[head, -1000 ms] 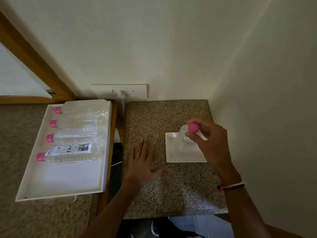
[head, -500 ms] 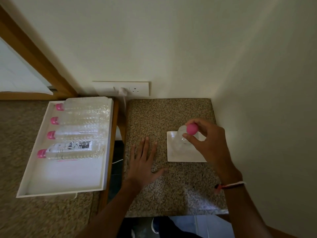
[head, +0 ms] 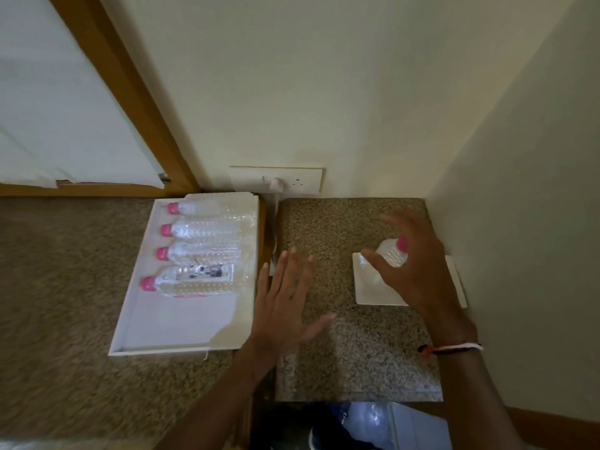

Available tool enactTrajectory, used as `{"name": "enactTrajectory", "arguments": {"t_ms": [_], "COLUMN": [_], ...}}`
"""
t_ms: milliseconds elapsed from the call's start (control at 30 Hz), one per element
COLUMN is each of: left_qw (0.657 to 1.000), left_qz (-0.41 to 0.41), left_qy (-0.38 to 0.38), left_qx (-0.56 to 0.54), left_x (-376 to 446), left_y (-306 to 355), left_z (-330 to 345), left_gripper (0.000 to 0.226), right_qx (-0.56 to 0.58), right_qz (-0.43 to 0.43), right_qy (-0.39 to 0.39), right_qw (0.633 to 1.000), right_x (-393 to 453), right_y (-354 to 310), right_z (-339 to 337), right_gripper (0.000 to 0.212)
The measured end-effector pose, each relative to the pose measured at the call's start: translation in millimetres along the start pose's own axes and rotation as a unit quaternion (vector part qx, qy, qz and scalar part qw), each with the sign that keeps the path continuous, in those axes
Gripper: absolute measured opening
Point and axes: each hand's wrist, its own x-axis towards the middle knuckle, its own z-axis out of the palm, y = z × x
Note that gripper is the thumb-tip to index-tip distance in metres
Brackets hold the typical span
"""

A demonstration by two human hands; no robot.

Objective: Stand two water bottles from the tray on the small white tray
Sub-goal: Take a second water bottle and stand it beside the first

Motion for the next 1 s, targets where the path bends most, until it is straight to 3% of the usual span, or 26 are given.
{"name": "enactTrajectory", "arguments": {"t_ms": [200, 500, 800, 1000], "left_qw": [0.997, 0.992, 0.99, 0.99], "left_qz": [-0.028, -0.09, -0.118, -0.122], "left_qy": [0.068, 0.073, 0.0, -0.034], "left_qx": [0.037, 0.058, 0.081, 0.059], "left_x": [-32.3, -111.7, -180.6, -199.5], "left_y": [-74.4, -211.9, -308.4, -329.5], "left_z": [-56.7, -96.7, -83.3, -62.3], "left_gripper": [0.108, 0.107, 0.109, 0.112], "right_qx": [-0.044, -0.139, -0.2, -0.208], "right_qz": [-0.006, -0.086, -0.131, -0.131], "right_qy": [-0.052, -0.097, -0.178, -0.262], "right_qw": [0.998, 0.982, 0.955, 0.933], "right_x": [-7.3, -26.5, -56.4, -68.1], "right_y": [-49.0, -129.1, -185.4, -213.0], "right_z": [36.4, 126.6, 244.3, 300.0], "right_gripper": [0.072, 0.094, 0.106, 0.091]}}
